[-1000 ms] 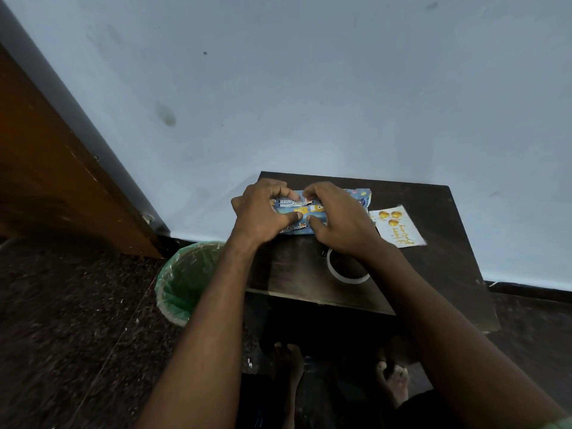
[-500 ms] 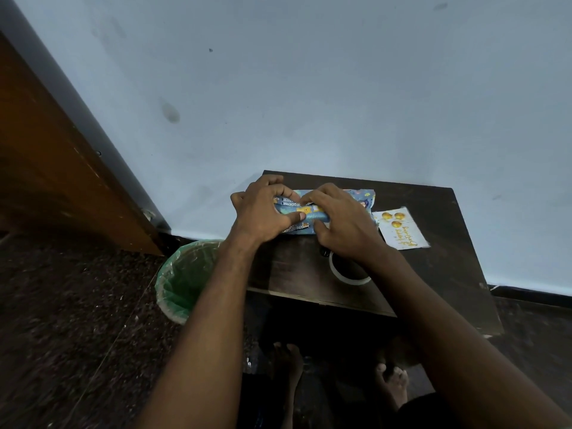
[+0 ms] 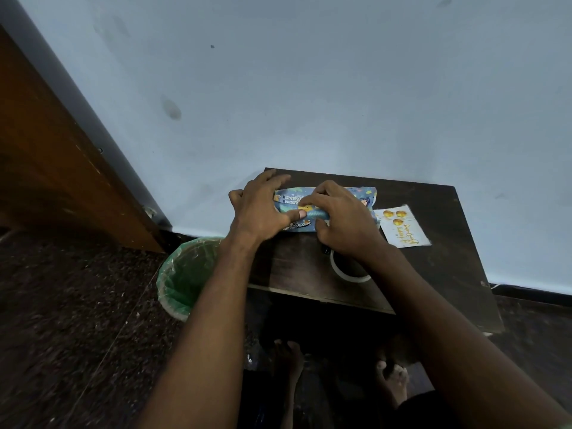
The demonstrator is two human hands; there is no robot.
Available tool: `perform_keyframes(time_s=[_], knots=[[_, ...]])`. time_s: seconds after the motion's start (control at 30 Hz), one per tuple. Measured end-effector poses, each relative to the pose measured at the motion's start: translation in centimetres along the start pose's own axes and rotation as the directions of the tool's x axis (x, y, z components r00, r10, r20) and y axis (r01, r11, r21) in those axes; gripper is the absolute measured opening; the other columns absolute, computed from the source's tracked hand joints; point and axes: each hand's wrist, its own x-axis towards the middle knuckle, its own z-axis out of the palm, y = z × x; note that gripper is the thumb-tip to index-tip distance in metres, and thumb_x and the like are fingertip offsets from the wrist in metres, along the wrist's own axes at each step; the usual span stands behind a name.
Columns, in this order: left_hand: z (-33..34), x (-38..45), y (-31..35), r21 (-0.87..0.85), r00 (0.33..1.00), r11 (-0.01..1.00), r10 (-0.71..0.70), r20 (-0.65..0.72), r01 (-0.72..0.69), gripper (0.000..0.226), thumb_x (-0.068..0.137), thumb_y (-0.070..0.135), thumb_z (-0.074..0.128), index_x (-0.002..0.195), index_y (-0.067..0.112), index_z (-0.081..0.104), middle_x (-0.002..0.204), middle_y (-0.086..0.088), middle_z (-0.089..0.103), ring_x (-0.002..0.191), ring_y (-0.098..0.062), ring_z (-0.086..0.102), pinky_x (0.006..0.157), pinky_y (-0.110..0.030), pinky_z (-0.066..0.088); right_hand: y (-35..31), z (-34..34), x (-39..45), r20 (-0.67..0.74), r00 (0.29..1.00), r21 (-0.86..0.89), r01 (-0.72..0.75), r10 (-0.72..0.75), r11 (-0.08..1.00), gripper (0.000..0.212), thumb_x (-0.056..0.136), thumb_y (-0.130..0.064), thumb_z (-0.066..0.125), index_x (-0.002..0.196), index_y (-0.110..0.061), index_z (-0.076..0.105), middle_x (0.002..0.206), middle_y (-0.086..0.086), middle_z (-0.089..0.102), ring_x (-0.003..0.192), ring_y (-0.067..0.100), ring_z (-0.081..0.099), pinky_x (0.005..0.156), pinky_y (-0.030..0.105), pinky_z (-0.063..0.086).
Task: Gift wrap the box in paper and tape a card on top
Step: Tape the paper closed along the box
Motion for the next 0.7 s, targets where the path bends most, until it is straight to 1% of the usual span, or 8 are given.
perform_keyframes(time_s=[0.13,0.23,0.3,0.4,0.47,0.53,0.6,0.7], knots=[[0.2,0.0,-0.2,-0.046,1.000,0.999,0.005,0.002,-0.005,0.076,0.076,0.053,0.092,0.144,0.036,0.063,0.158,0.005,0.051,0.147,-0.014,0.044,0.108,-0.038,0.024,0.0,0.3,-0.2,0.003,1.000,-0.037,0.007,-0.007,0.999,0.052,0.081,-0.013,0.064,0.133,-0.017,0.067,0.122,0.006,0.058,0.106,0.024,0.056,0.078,0.033,0.042],[0.4,0.0,-0.2,-0.063,1.000,0.998,0.006,-0.014,-0.007,0.074,0.074,0.052,0.093,0.140,0.035,0.065,0.149,0.010,0.057,0.137,-0.013,0.052,0.098,-0.034,0.024,-0.4,0.5,-0.1,0.042,0.999,-0.120,0.030,-0.025,0.992,0.059,0.078,-0.015,0.059,0.136,-0.016,0.066,0.123,0.012,0.055,0.106,0.031,0.055,0.082,0.044,0.049],[0.5,0.0,-0.1,-0.061,1.000,0.998,0.005,-0.013,-0.005,0.073,0.074,0.053,0.093,0.139,0.035,0.065,0.145,0.011,0.059,0.133,-0.012,0.054,0.096,-0.035,0.024,-0.6,0.5,-0.1,0.049,0.999,-0.125,0.023,-0.017,0.992,0.059,0.076,-0.019,0.057,0.135,-0.016,0.067,0.123,0.013,0.055,0.107,0.032,0.055,0.083,0.047,0.051],[0.4,-0.1,-0.2,-0.070,1.000,0.998,0.004,-0.012,-0.005,0.075,0.074,0.052,0.093,0.141,0.034,0.064,0.146,0.009,0.060,0.134,-0.014,0.054,0.101,-0.038,0.029,-0.8,0.3,-0.2,0.012,1.000,-0.059,-0.009,0.010,0.998,0.045,0.083,-0.011,0.062,0.125,-0.019,0.075,0.124,0.008,0.058,0.108,0.028,0.058,0.078,0.040,0.052],[0.4,-0.1,-0.3,-0.086,1.000,0.996,0.006,-0.018,-0.007,0.077,0.074,0.051,0.094,0.142,0.031,0.063,0.147,0.007,0.059,0.134,-0.015,0.055,0.104,-0.041,0.030,-0.6,0.1,-0.2,-0.033,0.998,0.040,-0.057,0.058,0.998,0.036,0.084,-0.006,0.064,0.114,-0.018,0.080,0.122,0.004,0.065,0.106,0.023,0.063,0.075,0.035,0.052],[0.4,-0.1,-0.3,-0.077,1.000,0.997,0.004,-0.028,-0.006,0.079,0.074,0.051,0.094,0.143,0.031,0.062,0.148,0.007,0.059,0.135,-0.016,0.055,0.101,-0.038,0.029,-0.3,-0.2,-0.3,-0.082,0.992,0.166,-0.077,0.092,0.983,0.033,0.080,-0.003,0.065,0.106,-0.014,0.081,0.116,0.003,0.072,0.103,0.020,0.066,0.082,0.037,0.056],[0.3,-0.1,-0.2,-0.035,0.999,0.999,0.018,-0.040,-0.019,0.080,0.074,0.053,0.093,0.144,0.032,0.061,0.149,0.008,0.058,0.137,-0.018,0.052,0.099,-0.036,0.026,-0.2,-0.3,-0.6,-0.110,0.990,0.198,-0.063,0.086,0.978,0.039,0.076,-0.001,0.067,0.112,-0.010,0.076,0.115,0.005,0.073,0.106,0.021,0.066,0.091,0.040,0.056],[0.2,-0.2,0.5,0.016,0.995,0.997,0.070,-0.064,-0.069,0.080,0.072,0.052,0.093,0.143,0.035,0.062,0.149,0.012,0.058,0.138,-0.018,0.048,0.095,-0.033,0.023,0.2,-0.7,-1.1,-0.130,0.985,0.146,-0.089,0.109,0.985,0.051,0.076,-0.003,0.071,0.125,-0.011,0.069,0.122,0.006,0.069,0.112,0.023,0.065,0.093,0.038,0.055]])
